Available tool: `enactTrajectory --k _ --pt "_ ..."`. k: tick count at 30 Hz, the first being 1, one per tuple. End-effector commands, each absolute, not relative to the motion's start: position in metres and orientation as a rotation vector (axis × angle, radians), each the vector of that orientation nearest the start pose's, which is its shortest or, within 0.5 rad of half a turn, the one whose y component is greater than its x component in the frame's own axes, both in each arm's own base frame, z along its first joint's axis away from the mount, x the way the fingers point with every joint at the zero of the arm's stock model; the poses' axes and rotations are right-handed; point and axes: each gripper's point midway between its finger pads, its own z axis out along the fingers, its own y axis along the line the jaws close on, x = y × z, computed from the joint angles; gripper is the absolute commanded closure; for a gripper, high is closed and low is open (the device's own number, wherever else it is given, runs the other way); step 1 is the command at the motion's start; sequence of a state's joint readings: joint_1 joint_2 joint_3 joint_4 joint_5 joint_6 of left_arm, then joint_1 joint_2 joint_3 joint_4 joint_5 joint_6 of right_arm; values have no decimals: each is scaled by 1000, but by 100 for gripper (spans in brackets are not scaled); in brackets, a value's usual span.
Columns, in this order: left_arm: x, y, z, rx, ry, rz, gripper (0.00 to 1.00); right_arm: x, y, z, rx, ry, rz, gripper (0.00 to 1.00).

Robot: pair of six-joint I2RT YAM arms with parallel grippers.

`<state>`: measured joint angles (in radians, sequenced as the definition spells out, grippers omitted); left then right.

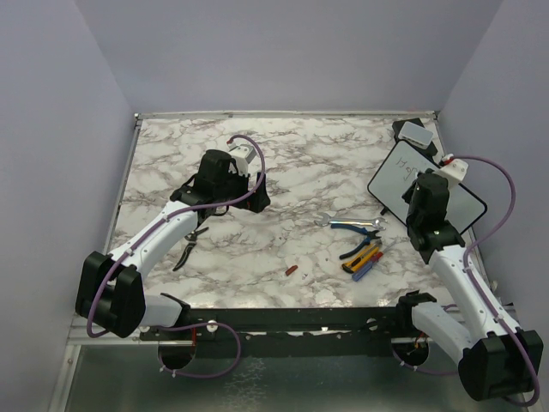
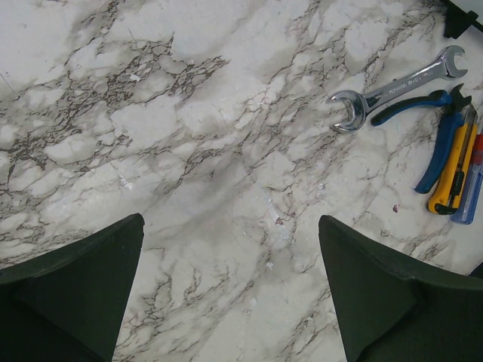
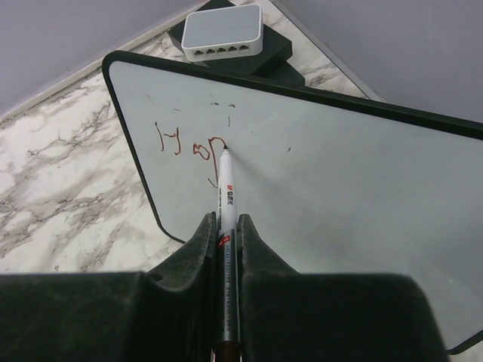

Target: Write a sentence on the whiteboard

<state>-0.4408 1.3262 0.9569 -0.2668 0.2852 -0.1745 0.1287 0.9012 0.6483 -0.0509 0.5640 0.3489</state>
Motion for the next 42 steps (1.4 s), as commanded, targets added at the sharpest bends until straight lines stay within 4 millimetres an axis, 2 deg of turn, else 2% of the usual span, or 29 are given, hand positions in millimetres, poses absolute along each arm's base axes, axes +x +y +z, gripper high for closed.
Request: enactTrajectory --k 1,21,28,36,42 --pt "310 -215 170 488 2170 -682 1 317 -49 208 618 1741 -232 100" --pt "311 -216 167 492 2176 -676 1 335 -36 201 572 1760 -165 100" --pt "311 -216 167 492 2174 -676 1 340 -32 208 560 1731 -129 100" --pt "311 -216 168 491 2175 -675 1 323 -26 213 538 1748 -82 100" --pt "310 -216 169 491 2171 -680 1 311 -38 201 599 1773 -158 100"
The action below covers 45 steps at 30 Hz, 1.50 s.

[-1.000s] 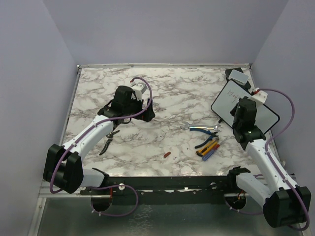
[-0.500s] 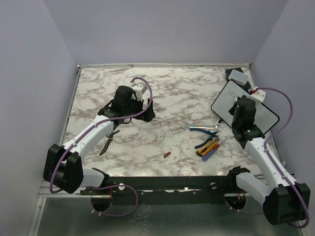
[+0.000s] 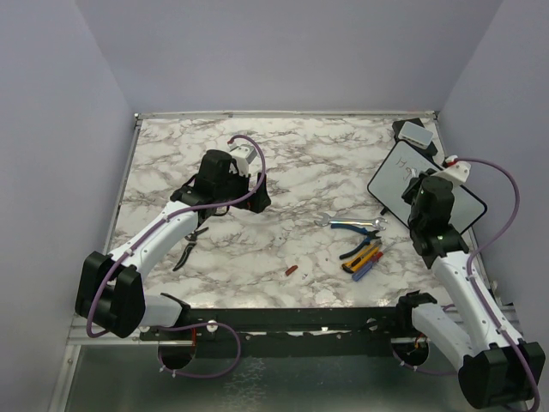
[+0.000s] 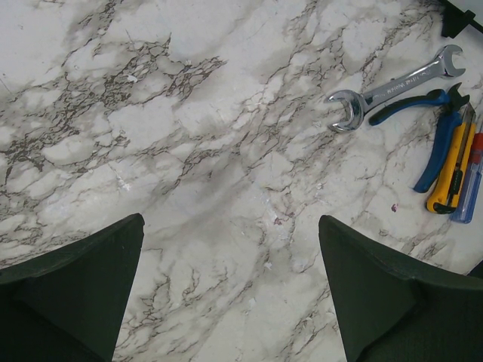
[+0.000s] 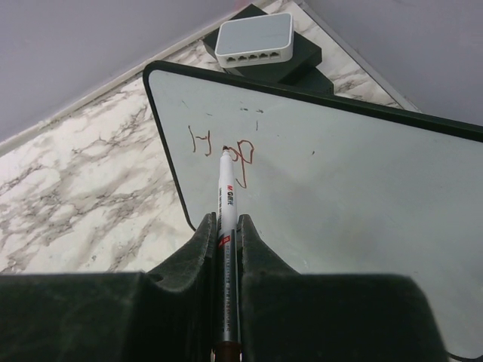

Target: Write a sentence on the whiteboard

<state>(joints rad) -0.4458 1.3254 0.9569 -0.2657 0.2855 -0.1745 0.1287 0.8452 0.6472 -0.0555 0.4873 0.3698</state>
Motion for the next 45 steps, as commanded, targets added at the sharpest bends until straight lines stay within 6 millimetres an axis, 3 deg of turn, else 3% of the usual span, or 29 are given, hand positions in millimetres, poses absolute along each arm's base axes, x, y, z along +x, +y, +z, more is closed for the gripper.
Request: enactTrajectory --k 1,25,36,45 --pt "310 -216 169 492 2170 -679 1 311 -39 199 607 1780 -168 100" --pt "309 -217 170 496 2167 -681 1 310 -53 183 650 1798 -271 100" --pt "308 -218 172 501 2161 -685 1 299 -59 189 691 1772 -286 100" --pt "308 -218 172 501 2160 -684 1 307 -54 199 653 1744 -249 100"
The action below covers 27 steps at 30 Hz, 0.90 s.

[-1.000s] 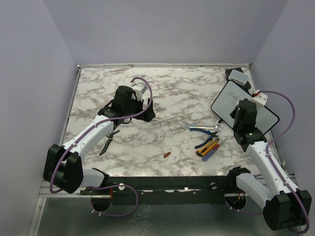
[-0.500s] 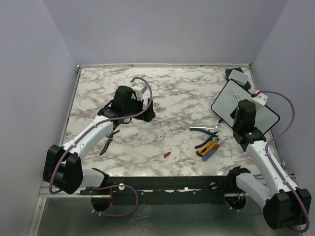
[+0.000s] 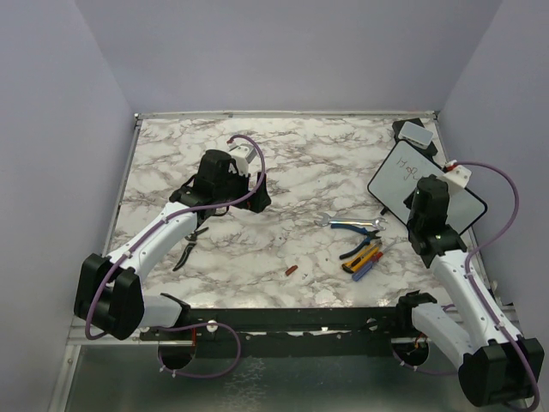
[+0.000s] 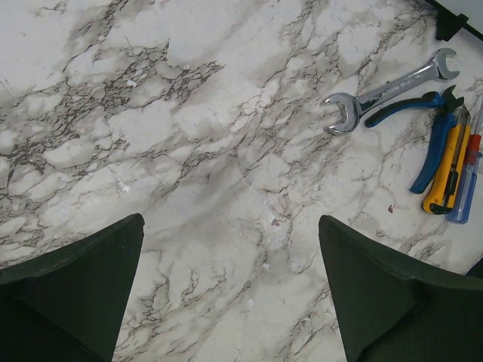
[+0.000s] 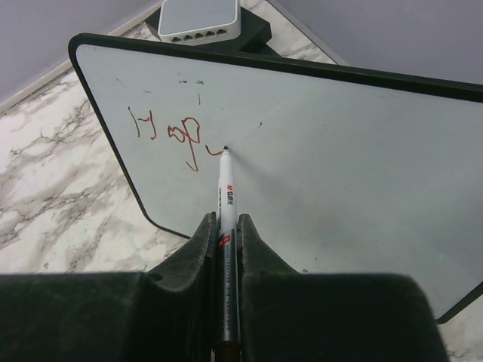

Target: Write a sentence on the whiteboard

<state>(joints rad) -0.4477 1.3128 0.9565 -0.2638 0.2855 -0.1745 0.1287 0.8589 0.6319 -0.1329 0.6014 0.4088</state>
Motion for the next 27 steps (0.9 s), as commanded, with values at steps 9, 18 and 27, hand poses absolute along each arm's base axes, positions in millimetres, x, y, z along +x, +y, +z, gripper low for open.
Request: enactTrajectory --k 9,18,27 --pt "308 -218 171 502 2163 -680 1 314 -49 199 622 1744 -225 100" --pt "308 -218 171 502 2164 -681 1 319 -44 192 602 1774 -208 100" --pt "308 -218 171 502 2163 -681 1 316 -42 184 606 1804 -202 100"
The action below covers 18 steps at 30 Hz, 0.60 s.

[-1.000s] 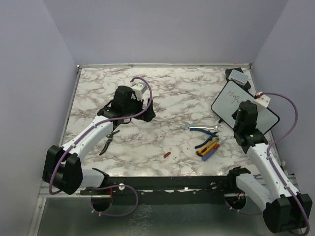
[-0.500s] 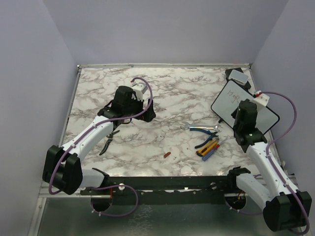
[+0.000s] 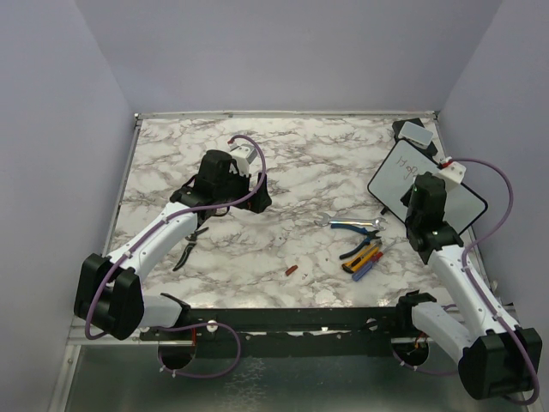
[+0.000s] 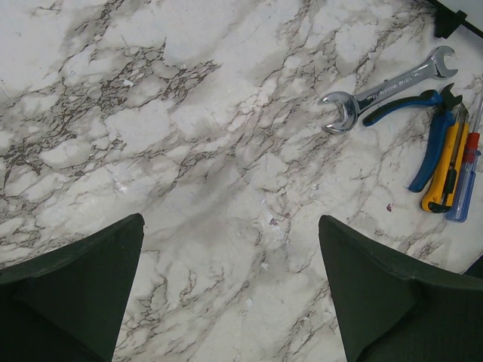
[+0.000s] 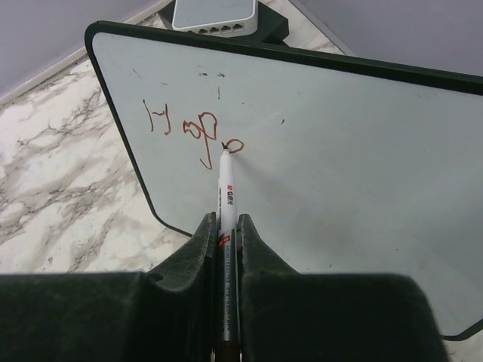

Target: Write a sentence on the whiteboard

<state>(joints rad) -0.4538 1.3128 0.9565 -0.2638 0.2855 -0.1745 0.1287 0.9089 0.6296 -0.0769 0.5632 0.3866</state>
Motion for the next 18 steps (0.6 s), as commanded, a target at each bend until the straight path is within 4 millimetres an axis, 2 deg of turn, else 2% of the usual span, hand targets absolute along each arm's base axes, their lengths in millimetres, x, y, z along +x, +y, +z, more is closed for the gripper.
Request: enactTrajectory --k 1,9,18 --pt "308 -218 171 502 2163 -681 1 316 -41 183 604 1807 -200 100" --pt "308 -217 172 500 2160 -681 1 313 -38 175 608 1837 -180 100" --pt "308 -218 174 502 2155 -685 1 303 -43 167 653 1853 -207 100"
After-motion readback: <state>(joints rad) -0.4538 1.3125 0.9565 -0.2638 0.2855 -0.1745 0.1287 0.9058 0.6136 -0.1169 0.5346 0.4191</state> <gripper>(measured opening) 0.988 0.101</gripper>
